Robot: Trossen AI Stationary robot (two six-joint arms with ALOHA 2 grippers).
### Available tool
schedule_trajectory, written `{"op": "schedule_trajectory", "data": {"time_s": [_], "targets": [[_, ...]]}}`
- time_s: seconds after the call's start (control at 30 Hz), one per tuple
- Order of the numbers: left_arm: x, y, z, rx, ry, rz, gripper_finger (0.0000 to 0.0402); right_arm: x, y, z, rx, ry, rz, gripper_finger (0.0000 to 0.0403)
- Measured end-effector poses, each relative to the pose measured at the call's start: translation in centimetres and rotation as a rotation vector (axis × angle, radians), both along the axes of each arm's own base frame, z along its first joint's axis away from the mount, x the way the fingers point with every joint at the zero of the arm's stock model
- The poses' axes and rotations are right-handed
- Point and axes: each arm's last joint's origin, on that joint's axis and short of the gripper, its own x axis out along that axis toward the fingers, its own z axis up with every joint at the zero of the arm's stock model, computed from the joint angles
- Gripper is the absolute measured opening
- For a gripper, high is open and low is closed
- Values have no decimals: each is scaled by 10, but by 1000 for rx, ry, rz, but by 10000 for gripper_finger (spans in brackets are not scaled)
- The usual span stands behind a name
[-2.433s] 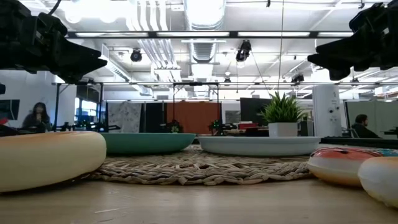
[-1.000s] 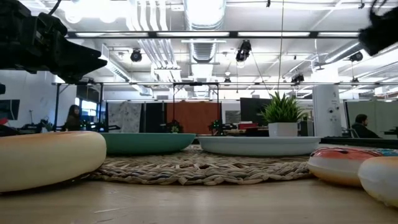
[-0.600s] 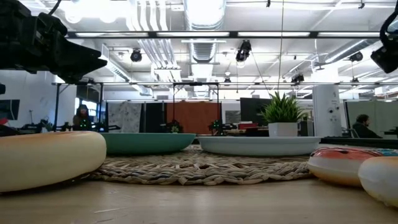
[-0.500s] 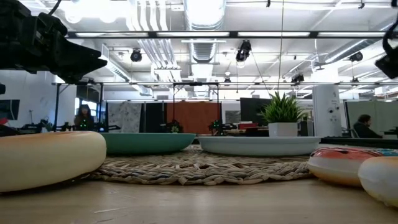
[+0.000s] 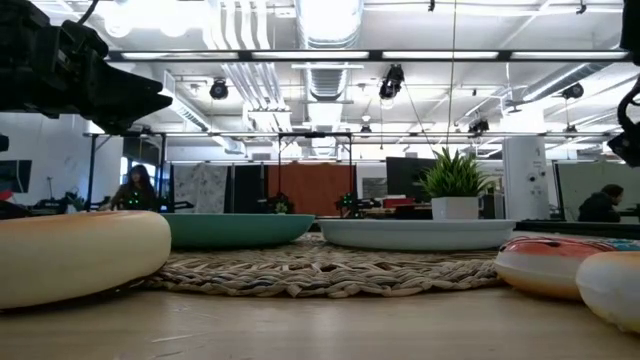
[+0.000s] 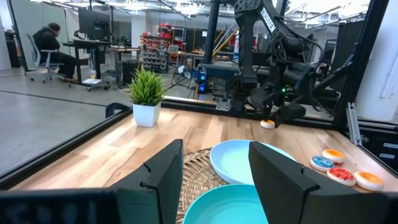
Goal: Pick & Place donuts
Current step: Put the small white donut on the light blue plate
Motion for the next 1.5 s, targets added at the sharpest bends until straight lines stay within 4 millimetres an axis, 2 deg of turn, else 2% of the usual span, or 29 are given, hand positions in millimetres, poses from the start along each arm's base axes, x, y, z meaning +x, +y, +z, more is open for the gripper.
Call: {"op": "schedule_trajectory", "data": {"time_s": [0.17, 0.4, 0.53, 0.8, 0.93, 1.17, 1.5], "targets": [[0, 0, 0, 0, 0, 0, 158, 6, 5, 6, 28, -6, -36, 219], [0, 0, 0, 0, -1, 0, 158, 14, 8, 19, -40, -15, -37, 219], [0, 0, 0, 0, -1, 0, 158, 21, 13, 13, -20, -35, -2, 219], [0, 0, 0, 0, -1, 1, 158, 21, 15, -7, -56, 120, 55, 219], [0, 0, 0, 0, -1, 0, 158, 26, 18, -5, -46, 118, 71, 219], [0, 0, 0, 0, 0, 0, 158, 27, 21, 12, -74, 99, 45, 219], [0, 0, 0, 0, 0, 0, 158, 25, 30, 4, -65, 118, 28, 196]]}}
